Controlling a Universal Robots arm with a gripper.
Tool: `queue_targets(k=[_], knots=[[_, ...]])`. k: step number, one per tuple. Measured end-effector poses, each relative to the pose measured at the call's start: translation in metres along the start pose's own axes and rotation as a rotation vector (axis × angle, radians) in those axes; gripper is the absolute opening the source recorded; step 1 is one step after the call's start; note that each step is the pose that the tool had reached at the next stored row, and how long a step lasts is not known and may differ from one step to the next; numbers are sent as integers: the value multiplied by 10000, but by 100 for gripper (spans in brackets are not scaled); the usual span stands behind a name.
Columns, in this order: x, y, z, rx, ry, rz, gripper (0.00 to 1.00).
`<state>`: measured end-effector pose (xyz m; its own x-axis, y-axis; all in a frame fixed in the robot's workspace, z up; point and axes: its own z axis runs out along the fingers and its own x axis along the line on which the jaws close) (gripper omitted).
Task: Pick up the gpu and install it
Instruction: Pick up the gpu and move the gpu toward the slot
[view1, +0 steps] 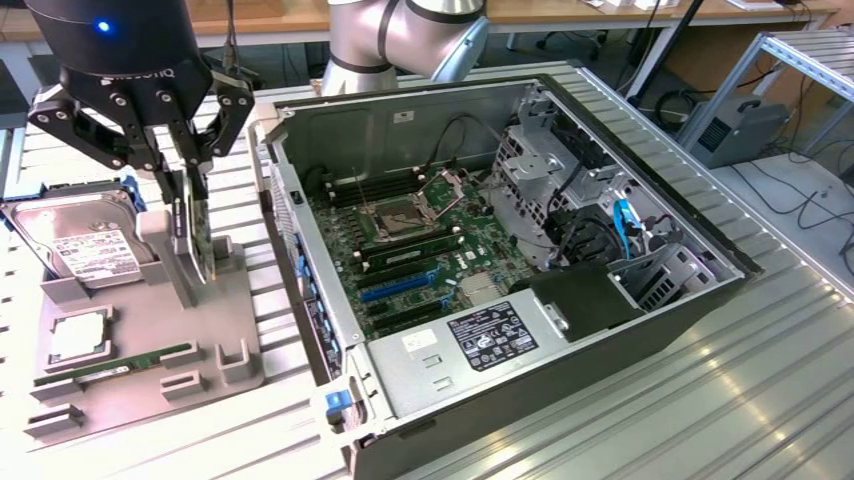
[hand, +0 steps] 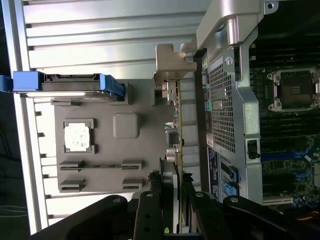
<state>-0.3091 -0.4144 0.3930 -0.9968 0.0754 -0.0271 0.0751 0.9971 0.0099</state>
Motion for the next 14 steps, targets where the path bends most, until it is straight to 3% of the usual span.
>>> queue_targets(k=[14], knots=[[-2, 0, -53, 1, 0, -1, 27]])
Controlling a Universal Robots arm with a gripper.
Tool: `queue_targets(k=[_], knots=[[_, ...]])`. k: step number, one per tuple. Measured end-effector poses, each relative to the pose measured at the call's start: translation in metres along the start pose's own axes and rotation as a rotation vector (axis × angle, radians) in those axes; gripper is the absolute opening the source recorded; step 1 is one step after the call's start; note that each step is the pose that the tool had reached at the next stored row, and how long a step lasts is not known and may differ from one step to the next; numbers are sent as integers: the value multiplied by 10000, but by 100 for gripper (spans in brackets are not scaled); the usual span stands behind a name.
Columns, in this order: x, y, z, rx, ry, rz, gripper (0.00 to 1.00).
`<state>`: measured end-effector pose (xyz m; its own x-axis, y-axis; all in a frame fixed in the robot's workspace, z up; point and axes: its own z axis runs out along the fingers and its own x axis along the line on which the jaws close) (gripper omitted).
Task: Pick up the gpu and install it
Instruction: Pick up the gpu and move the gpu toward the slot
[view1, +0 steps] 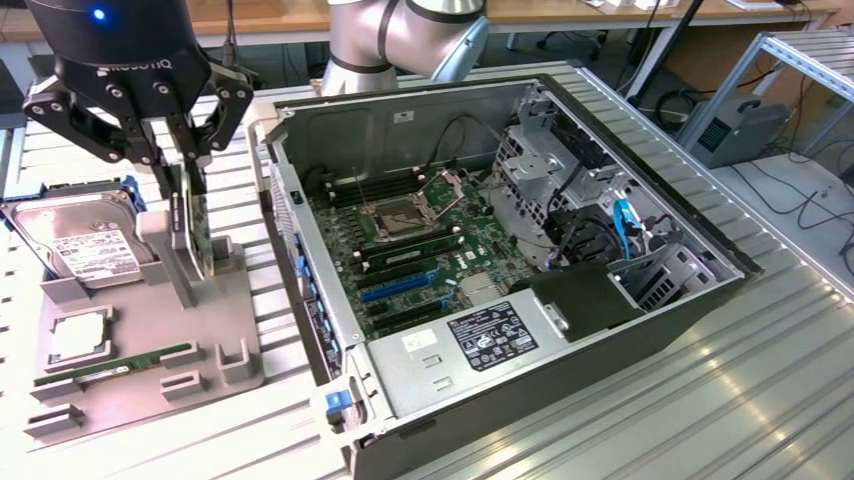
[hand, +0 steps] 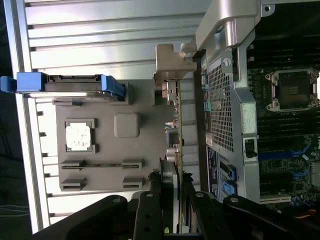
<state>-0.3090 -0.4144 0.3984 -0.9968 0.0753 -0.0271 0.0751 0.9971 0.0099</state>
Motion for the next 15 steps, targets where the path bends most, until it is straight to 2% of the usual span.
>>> queue_targets(k=[15], knots=[[-1, 0, -33, 0, 0, 0, 27]])
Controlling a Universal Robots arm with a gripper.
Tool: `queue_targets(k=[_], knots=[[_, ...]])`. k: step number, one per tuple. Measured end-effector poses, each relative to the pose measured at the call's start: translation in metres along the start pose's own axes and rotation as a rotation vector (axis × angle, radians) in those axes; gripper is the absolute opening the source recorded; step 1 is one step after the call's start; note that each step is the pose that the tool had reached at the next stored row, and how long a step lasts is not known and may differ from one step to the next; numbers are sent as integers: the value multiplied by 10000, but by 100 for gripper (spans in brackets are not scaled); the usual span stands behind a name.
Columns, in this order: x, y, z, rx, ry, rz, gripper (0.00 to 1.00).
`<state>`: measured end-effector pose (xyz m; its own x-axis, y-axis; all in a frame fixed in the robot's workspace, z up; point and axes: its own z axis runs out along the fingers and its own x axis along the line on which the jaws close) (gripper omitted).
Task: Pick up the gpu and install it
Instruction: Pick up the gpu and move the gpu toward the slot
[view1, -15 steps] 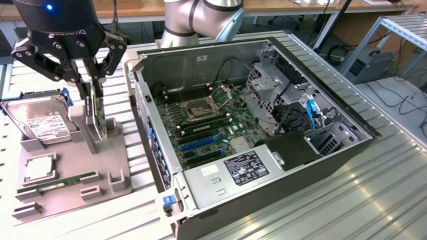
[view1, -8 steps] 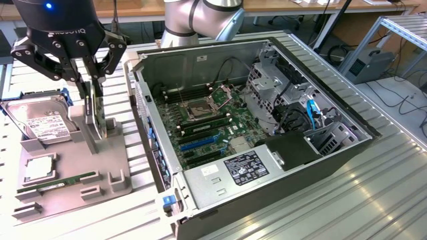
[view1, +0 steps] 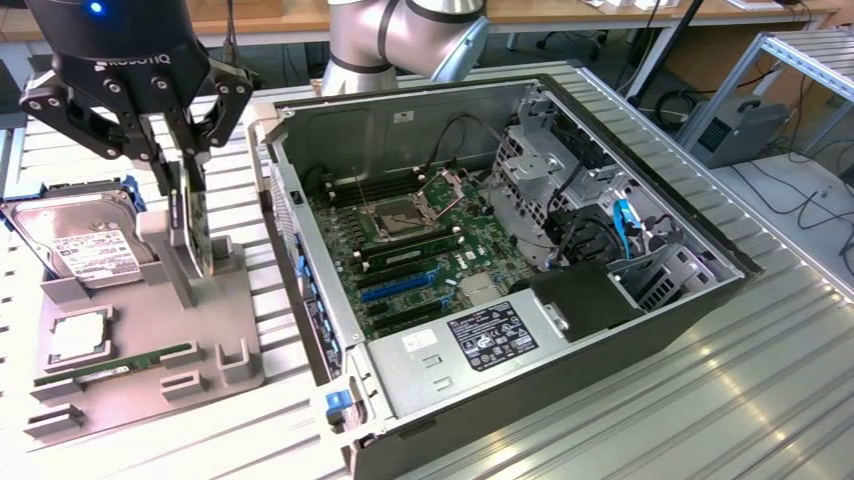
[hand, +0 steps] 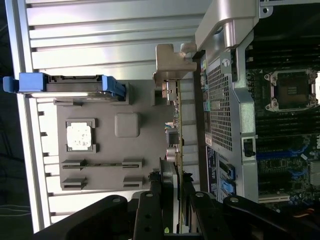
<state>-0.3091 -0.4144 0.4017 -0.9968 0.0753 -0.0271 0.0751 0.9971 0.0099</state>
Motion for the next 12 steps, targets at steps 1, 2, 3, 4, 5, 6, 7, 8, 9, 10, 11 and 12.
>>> queue_targets(k=[1, 2, 3, 4, 5, 6, 7, 8, 9, 10, 11, 12], knots=[[0, 0, -2, -1, 0, 0, 27], [0, 0, -4, 0, 0, 0, 27], [0, 0, -6, 0, 0, 0, 27], [0, 0, -8, 0, 0, 0, 27], [0, 0, -9, 0, 0, 1, 27], [-1, 0, -20, 0, 0, 0, 27], [-1, 0, -32, 0, 0, 0, 27], [-1, 0, -33, 0, 0, 0, 27], [-1, 0, -35, 0, 0, 1, 27], [-1, 0, -37, 0, 0, 0, 27], [-1, 0, -39, 0, 0, 0, 27], [-1, 0, -39, 0, -1, 1, 27]])
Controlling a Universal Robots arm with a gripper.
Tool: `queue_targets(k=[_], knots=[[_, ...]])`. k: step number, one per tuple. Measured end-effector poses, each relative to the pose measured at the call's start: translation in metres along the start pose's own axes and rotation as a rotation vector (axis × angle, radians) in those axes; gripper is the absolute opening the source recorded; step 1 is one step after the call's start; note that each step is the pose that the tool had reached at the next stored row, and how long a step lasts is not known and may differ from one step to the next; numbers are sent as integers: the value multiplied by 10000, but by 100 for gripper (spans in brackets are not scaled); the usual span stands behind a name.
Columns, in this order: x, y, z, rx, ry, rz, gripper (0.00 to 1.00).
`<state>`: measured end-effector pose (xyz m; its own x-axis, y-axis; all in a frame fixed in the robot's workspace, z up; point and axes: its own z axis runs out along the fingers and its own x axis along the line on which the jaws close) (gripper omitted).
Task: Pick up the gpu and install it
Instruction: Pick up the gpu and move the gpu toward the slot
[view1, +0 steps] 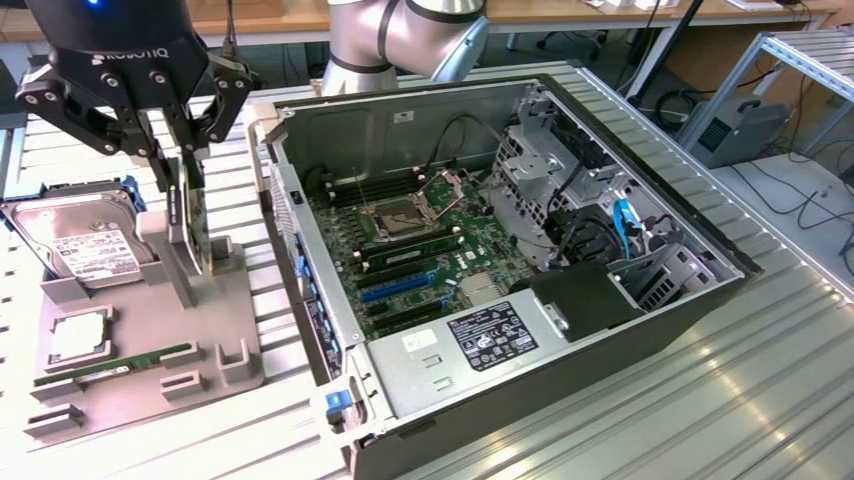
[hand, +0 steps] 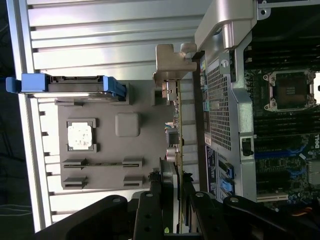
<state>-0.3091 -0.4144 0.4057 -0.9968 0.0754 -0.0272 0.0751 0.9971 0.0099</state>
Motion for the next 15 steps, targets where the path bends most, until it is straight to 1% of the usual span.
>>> queue_targets(k=[15], knots=[[-1, 0, -52, 0, 1, -1, 27]])
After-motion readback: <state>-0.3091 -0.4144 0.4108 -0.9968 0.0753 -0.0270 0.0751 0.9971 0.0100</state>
